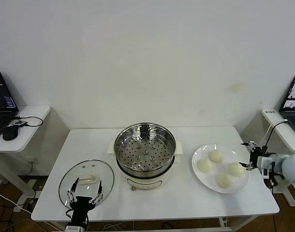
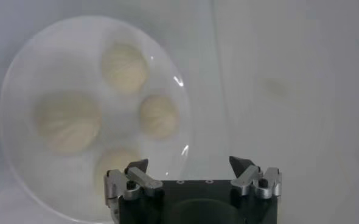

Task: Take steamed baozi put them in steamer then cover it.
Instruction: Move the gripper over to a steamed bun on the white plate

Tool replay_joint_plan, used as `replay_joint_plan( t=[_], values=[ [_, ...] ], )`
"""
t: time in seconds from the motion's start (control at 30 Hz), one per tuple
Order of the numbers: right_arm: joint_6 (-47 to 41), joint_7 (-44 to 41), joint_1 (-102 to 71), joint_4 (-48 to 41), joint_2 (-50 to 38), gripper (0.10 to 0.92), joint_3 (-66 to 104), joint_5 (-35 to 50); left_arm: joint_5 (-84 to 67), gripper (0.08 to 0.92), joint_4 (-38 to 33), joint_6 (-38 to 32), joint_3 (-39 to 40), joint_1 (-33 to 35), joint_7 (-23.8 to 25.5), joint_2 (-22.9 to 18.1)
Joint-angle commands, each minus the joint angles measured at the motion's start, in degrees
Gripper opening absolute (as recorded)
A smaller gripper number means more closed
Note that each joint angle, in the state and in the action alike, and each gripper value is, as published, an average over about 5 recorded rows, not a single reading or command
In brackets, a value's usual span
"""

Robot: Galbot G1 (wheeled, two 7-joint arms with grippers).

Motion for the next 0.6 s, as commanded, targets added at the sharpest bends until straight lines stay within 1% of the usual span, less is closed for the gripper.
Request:
replay_joint_plan(
  t=[0.03,0.33,0.43,0.6],
  values=[
    [1.6,-11.1,29.4,-17.9,2.5,0.823,-28.7,2.1,0.4,0.823,0.3,0.3,-0.7,-0.5,0.1,0.0],
    [4.2,-12.5,35.6,-31.5,14.8,0.823,-35.2,-2.1,0.3,0.823,0.5,0.4,-2.0,-0.8,0.1,0.2],
    [4.2,-12.4,36.0,-34.2,17.3,0.823,-34.8,-2.9,0.1,0.823,0.6,0.4,-2.6,-0.8,0.2,0.4],
    [3.4,-12.7,35.9,-36.1,19.3,0.823,-34.9,-3.8,-0.1,0.823,0.8,0.4,-3.0,-0.9,0.2,0.8]
  ],
)
